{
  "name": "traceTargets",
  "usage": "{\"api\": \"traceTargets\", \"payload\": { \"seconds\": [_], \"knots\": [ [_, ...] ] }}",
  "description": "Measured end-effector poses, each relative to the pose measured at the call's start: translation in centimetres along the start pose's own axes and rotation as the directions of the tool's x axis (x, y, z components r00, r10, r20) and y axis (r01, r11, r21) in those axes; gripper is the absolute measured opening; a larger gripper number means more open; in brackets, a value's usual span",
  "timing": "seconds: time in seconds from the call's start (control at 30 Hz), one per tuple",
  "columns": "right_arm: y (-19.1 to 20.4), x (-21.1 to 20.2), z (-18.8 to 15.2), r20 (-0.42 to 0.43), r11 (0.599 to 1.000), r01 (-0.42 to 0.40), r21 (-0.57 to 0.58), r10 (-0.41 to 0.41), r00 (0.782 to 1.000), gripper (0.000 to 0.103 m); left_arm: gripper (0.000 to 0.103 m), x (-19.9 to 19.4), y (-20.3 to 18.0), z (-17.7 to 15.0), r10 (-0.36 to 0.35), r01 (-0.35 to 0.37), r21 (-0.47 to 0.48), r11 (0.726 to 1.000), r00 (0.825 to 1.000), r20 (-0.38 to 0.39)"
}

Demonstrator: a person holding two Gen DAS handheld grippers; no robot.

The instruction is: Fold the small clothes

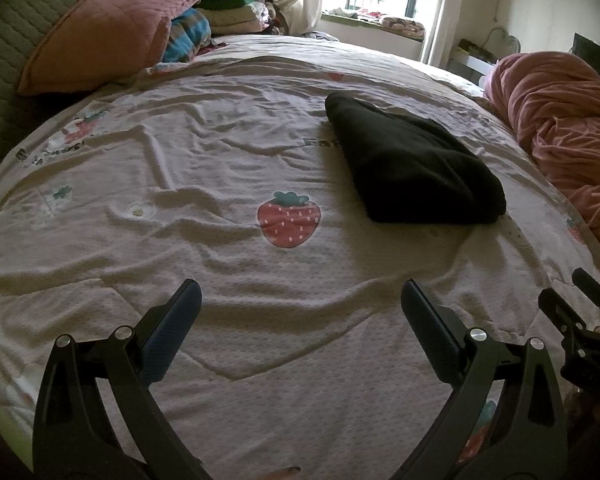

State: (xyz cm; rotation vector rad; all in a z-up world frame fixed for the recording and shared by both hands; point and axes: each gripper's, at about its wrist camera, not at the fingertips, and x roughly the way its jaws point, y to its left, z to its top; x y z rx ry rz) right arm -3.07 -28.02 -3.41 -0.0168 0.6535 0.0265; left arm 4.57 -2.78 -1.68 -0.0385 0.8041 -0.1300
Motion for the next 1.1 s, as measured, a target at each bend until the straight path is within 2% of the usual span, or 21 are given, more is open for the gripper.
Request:
{"api": "traceTargets", "payload": {
  "seconds": [0.3, 0.57, 0.73, 0.83, 0.9, 0.93, 1.0, 1.07, 1.1],
  "knots": [
    [0.4, 0.1, 0.1, -0.004, 1.0, 0.001, 0.001, -0.001, 1.0, 0.098, 0.094, -0.1, -0.2, -0.2, -0.005, 0.005, 0.002, 1.0, 1.0, -0.01],
    [0.3, 0.0, -0.1, -0.012, 0.999, 0.023, 0.026, -0.022, 1.0, 0.098, 0.094, 0.1, -0.6, -0.4, -0.041, 0.041, 0.01, 0.999, 0.999, -0.032],
    [-1.4, -0.7, -0.4, -0.038, 0.991, 0.09, 0.1, -0.087, 0.995, 0.098, 0.094, 1.0, -0.1, -0.6, 0.008, -0.009, -0.008, 1.0, 0.997, -0.081],
    [-4.5, -2.1, -0.6, -0.044, 0.965, 0.183, 0.188, -0.178, 0.983, 0.098, 0.094, 1.6, 1.5, -0.2, -0.027, 0.02, -0.066, 0.998, 0.993, -0.119],
    [-7.4, -3.5, -1.0, -0.05, 0.932, 0.261, 0.251, -0.257, 0.965, 0.098, 0.094, 1.9, 3.4, 0.7, -0.02, 0.007, -0.097, 0.995, 0.991, -0.131],
    [-9.7, -4.5, -1.4, -0.064, 0.9, 0.323, 0.294, -0.318, 0.946, 0.098, 0.094, 2.1, 4.9, 1.4, 0.001, -0.017, -0.117, 0.993, 0.99, -0.138],
    [-14.0, -6.4, -2.7, -0.093, 0.827, 0.442, 0.349, -0.439, 0.894, 0.098, 0.094, 2.5, 8.8, 3.0, 0.041, -0.066, -0.167, 0.984, 0.989, -0.145],
    [-19.3, -8.8, -5.0, -0.153, 0.705, 0.591, 0.392, -0.584, 0.797, 0.098, 0.094, 2.6, 13.9, 4.2, 0.127, -0.155, -0.216, 0.964, 0.983, -0.135],
    [-22.5, -10.4, -6.8, -0.206, 0.613, 0.678, 0.407, -0.661, 0.721, 0.098, 0.094, 2.6, 17.2, 4.7, 0.199, -0.227, -0.245, 0.943, 0.971, -0.133]
  ]
}}
